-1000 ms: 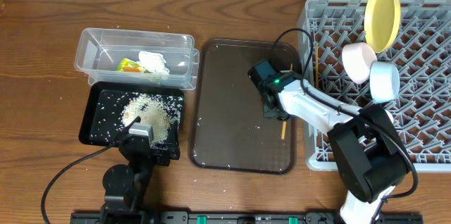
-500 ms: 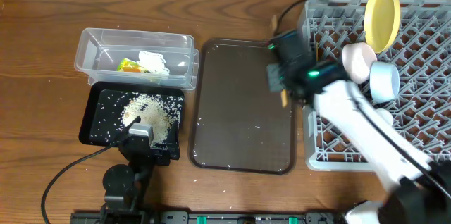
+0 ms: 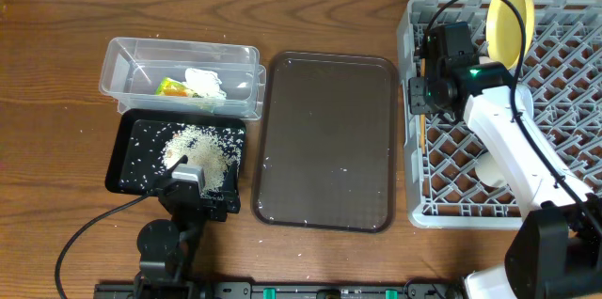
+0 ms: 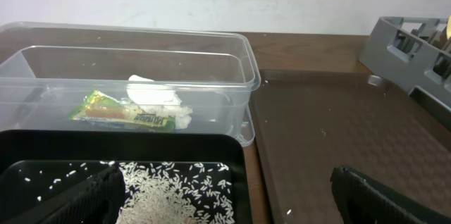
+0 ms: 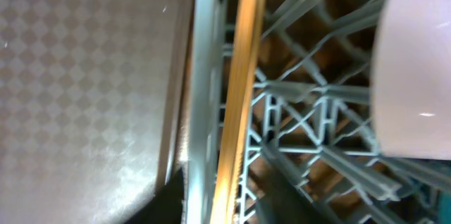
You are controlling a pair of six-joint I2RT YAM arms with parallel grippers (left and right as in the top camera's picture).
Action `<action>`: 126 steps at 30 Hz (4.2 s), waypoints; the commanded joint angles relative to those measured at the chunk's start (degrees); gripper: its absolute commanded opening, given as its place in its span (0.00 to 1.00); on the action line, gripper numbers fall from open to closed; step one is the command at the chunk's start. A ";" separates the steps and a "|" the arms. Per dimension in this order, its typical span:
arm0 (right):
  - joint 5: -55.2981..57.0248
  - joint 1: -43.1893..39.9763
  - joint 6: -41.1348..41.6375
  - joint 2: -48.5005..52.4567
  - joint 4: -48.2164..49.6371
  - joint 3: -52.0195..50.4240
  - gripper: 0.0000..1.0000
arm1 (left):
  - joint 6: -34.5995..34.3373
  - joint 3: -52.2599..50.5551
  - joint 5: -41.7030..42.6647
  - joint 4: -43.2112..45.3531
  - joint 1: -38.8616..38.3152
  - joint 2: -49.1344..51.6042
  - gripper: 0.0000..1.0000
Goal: Sort waste into correct bins and load items into the dishwasher rack
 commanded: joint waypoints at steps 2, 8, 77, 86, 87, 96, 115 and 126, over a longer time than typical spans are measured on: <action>-5.60 1.57 0.20 -5.05 -1.60 0.57 0.51 | 0.98 -1.38 0.37 -0.39 0.28 -0.39 0.96; -8.94 9.49 -0.44 -20.20 -3.41 0.57 0.55 | 0.98 -1.38 0.35 -0.42 0.28 -0.39 0.96; -7.65 -12.04 13.97 -94.92 42.51 -73.44 0.99 | 1.01 -1.38 0.37 -0.39 0.28 -0.39 0.96; -7.67 -12.04 13.97 -94.92 42.51 -73.44 0.99 | 1.01 -1.38 0.37 -0.39 0.28 -0.39 0.96; -7.67 -12.04 13.97 -94.92 42.51 -73.44 0.99 | 0.98 -1.38 0.37 -0.42 0.28 -0.39 0.96; -7.67 -12.04 13.97 -94.92 42.51 -73.44 0.99 | 0.98 -1.38 0.37 -0.42 0.28 -0.39 0.96; -7.65 -12.04 13.97 -94.92 42.51 -73.44 0.99 | 1.01 -1.38 0.37 -0.39 0.28 -0.39 0.96; -7.67 -12.04 13.97 -94.92 42.51 -73.44 0.99 | 0.98 -1.38 0.37 -0.39 0.28 -0.39 0.96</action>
